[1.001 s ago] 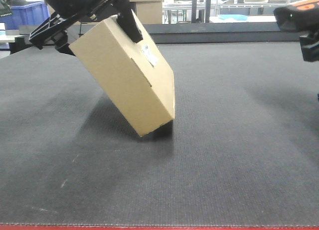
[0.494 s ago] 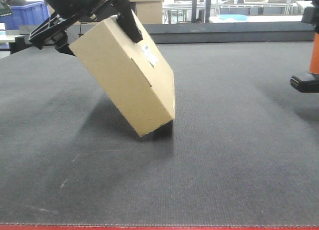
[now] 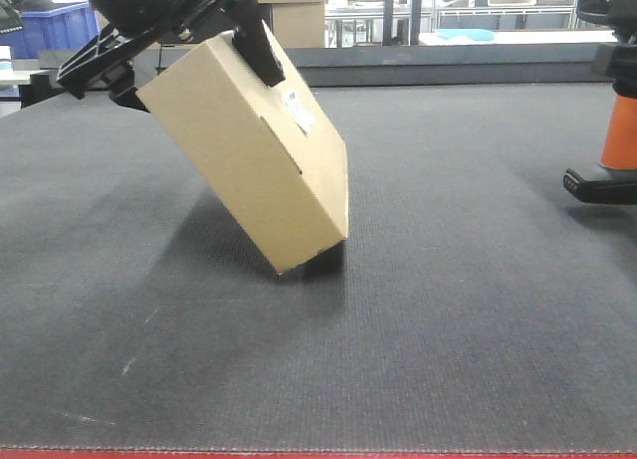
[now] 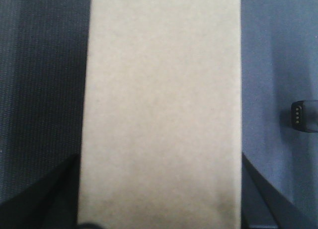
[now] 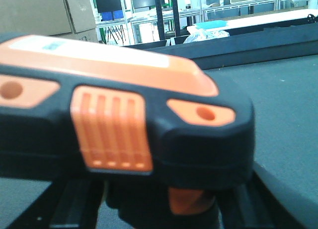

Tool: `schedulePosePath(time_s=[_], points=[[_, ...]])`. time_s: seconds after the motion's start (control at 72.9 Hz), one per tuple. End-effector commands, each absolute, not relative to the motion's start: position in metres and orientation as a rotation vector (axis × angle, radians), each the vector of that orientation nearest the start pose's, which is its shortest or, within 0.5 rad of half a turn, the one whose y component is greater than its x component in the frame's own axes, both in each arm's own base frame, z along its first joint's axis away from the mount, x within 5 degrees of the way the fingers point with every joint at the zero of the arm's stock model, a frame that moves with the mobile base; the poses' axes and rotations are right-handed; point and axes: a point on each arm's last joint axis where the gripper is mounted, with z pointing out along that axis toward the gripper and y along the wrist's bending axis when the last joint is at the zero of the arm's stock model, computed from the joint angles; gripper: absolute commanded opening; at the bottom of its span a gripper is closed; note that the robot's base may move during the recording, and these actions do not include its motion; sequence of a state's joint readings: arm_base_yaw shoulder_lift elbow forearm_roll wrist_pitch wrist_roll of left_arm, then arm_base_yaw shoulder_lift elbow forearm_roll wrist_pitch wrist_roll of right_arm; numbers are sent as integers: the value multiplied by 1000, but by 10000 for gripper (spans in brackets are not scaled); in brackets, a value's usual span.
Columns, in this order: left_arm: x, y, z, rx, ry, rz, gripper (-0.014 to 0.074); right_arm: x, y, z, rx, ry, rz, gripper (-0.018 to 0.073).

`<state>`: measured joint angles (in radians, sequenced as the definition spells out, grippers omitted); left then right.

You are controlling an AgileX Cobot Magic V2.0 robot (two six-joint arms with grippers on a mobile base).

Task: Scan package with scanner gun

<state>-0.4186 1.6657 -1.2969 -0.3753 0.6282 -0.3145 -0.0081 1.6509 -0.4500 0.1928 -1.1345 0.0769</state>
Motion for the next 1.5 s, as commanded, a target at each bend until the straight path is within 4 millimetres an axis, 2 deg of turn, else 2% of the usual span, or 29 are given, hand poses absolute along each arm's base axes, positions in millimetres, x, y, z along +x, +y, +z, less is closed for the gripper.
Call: schedulePosePath(time_s=[0.0, 0.508, 0.562, 0.617, 0.768, 0.837, 0.933, 1.097, 1.317, 1.481], points=[[329, -171, 290, -148, 2528, -716, -111, 282, -18, 196, 261, 1453, -17, -167], [329, -171, 290, -148, 2528, -716, -111, 282, -18, 191, 265, 1499, -15, -158], [329, -171, 290, -148, 2528, -716, -111, 282, -18, 191, 265, 1499, -15, -109], [329, -171, 290, -148, 2528, -716, -111, 282, -18, 191, 265, 1499, -15, -17], [329, -171, 290, -148, 2528, -716, -111, 282, -18, 190, 265, 1501, -15, 298], [329, -171, 290, -148, 2528, -716, -111, 282, -18, 190, 266, 1509, -14, 395], [329, -171, 290, -148, 2528, -716, -111, 282, -18, 185, 271, 1559, -11, 480], [329, -170, 290, -148, 2530, -716, -111, 282, -17, 180, 276, 1620, -6, 533], [329, -170, 290, -148, 2530, -716, -111, 280, -14, 178, 228, 1628, 7, 531], [329, -170, 290, -148, 2530, -716, -111, 267, -14, 178, 228, 1635, 5, 531]])
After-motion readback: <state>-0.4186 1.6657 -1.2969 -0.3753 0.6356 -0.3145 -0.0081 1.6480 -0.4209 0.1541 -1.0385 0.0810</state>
